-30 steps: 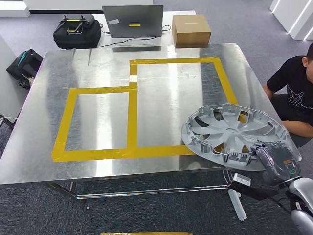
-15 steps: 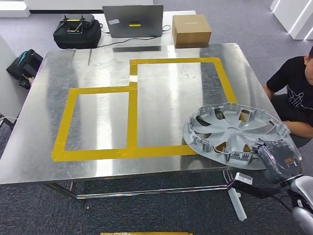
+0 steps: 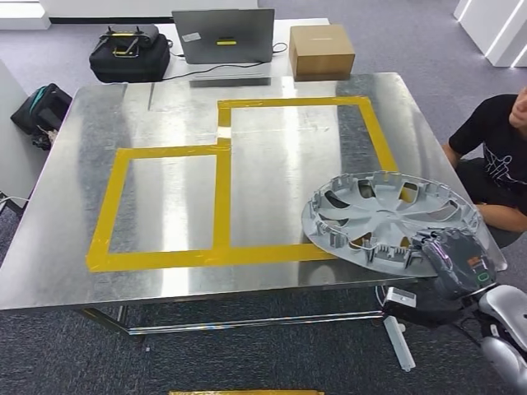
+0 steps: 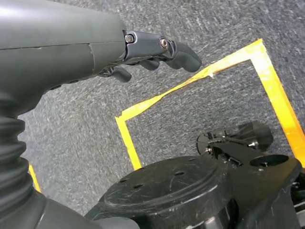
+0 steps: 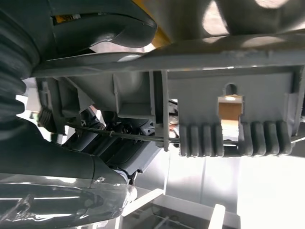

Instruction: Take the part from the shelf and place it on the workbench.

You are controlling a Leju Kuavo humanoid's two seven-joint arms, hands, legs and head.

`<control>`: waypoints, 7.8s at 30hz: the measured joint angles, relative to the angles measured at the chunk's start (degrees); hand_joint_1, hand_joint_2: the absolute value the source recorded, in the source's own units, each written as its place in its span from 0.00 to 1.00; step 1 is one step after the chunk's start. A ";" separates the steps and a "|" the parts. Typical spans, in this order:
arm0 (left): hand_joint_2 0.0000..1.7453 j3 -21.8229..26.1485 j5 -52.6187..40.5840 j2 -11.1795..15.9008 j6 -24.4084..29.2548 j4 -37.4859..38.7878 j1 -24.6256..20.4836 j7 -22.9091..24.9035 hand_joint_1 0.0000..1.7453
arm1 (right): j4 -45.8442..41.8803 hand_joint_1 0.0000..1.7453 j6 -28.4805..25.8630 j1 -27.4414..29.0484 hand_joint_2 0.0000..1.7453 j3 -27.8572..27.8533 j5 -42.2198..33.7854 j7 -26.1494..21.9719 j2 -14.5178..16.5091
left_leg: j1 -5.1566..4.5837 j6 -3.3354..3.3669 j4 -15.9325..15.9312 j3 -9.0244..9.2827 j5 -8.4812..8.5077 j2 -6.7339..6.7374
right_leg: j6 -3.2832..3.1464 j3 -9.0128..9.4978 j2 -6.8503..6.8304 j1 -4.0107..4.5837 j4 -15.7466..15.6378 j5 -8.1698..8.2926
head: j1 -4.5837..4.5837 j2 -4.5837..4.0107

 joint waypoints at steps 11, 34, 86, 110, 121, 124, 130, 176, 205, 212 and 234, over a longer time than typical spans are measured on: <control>1.00 -0.01 -3.79 -1.84 -4.51 6.35 -0.82 -0.21 0.00 | 5.43 1.00 -5.63 -7.76 1.00 6.63 -0.08 -1.87 4.48 | 0.00 -0.02 0.00 0.01 0.03 -0.01 | -0.01 0.03 -0.02 0.00 0.04 0.00 | 0.01 0.00; 1.00 0.06 -8.77 -6.09 -7.83 15.84 -2.11 0.66 0.00 | 8.68 1.00 -6.35 -8.14 1.00 14.75 -5.21 -3.58 8.87 | 0.00 -0.02 0.00 0.02 0.02 -0.02 | -0.02 0.02 -0.07 0.01 0.06 -0.01 | -0.01 0.00; 0.00 -0.03 -10.23 -4.67 -0.89 13.67 -0.50 7.55 0.00 | 8.72 0.00 -4.55 1.93 0.00 7.23 -6.43 -1.54 8.89 | 0.00 -0.03 0.00 0.06 0.02 -0.03 | -0.03 -0.01 -0.07 0.01 0.06 -0.02 | -0.01 0.00; 0.00 -0.03 -10.39 -3.44 0.17 10.92 -0.36 8.21 0.00 | 7.99 0.00 -4.35 1.94 0.00 6.94 -6.44 -1.64 8.89 | 0.01 -0.03 0.00 0.08 0.02 -0.02 | -0.04 -0.14 -0.06 0.01 0.06 -0.02 | -0.01 -0.01; 0.00 -0.03 -10.01 -2.37 1.74 8.35 -0.21 9.23 0.00 | 7.89 0.00 -2.31 1.78 0.00 6.88 -8.46 -2.33 8.89 | 0.01 -0.03 0.00 0.10 0.02 -0.02 | -0.04 -0.13 -0.04 0.01 0.06 -0.02 | -0.01 -0.01; 0.00 -0.03 -9.68 -2.03 2.11 7.55 -0.14 9.23 0.00 | 7.80 0.00 -1.57 1.72 0.00 6.85 -8.98 -2.52 8.89 | 0.01 -0.03 0.00 0.12 0.02 -0.02 | -0.04 -0.20 -0.04 0.01 0.06 -0.02 | -0.01 -0.01; 0.00 -0.03 -7.18 -1.56 1.53 6.49 -0.01 9.23 0.00 | 7.37 0.00 9.61 -1.26 0.00 7.57 -11.98 2.31 8.60 | 0.01 -0.05 0.00 0.16 0.04 0.02 | -0.03 -0.04 0.08 0.01 0.06 0.05 | -0.01 0.00; 0.00 -0.02 2.52 0.40 2.31 -0.01 1.25 8.97 0.00 | 1.60 0.00 13.77 0.22 0.00 -9.95 3.26 20.14 0.66 | 0.00 -0.05 0.00 0.13 0.00 -0.06 | -0.05 0.11 -0.08 0.01 0.03 -0.02 | 0.00 0.00; 0.00 1.86 -1.89 -0.37 2.34 -0.01 1.84 10.11 0.00 | -4.35 0.00 9.13 3.50 0.00 -6.19 -7.54 12.00 5.46 | -0.42 1.28 -0.26 0.23 0.37 -0.16 | 0.22 -4.06 0.26 0.30 6.34 -0.32 | 0.22 0.00; 0.00 2.45 -3.27 -0.37 2.37 -0.01 2.18 10.66 0.00 | -5.81 0.00 8.90 6.02 0.00 -6.72 -8.29 12.25 5.13 | -0.33 -1.22 4.00 -2.27 -2.57 -0.12 | -2.46 -3.79 0.33 0.34 2.77 1.74 | -0.08 0.00; 0.00 4.02 -4.27 -0.56 2.36 -0.01 2.15 11.20 0.00 | -7.35 0.00 8.67 9.83 0.00 -8.44 -8.51 12.53 4.04 | -1.05 1.99 -0.48 -1.08 1.11 0.01 | -0.88 -8.36 0.15 1.28 14.95 -1.74 | 0.03 0.00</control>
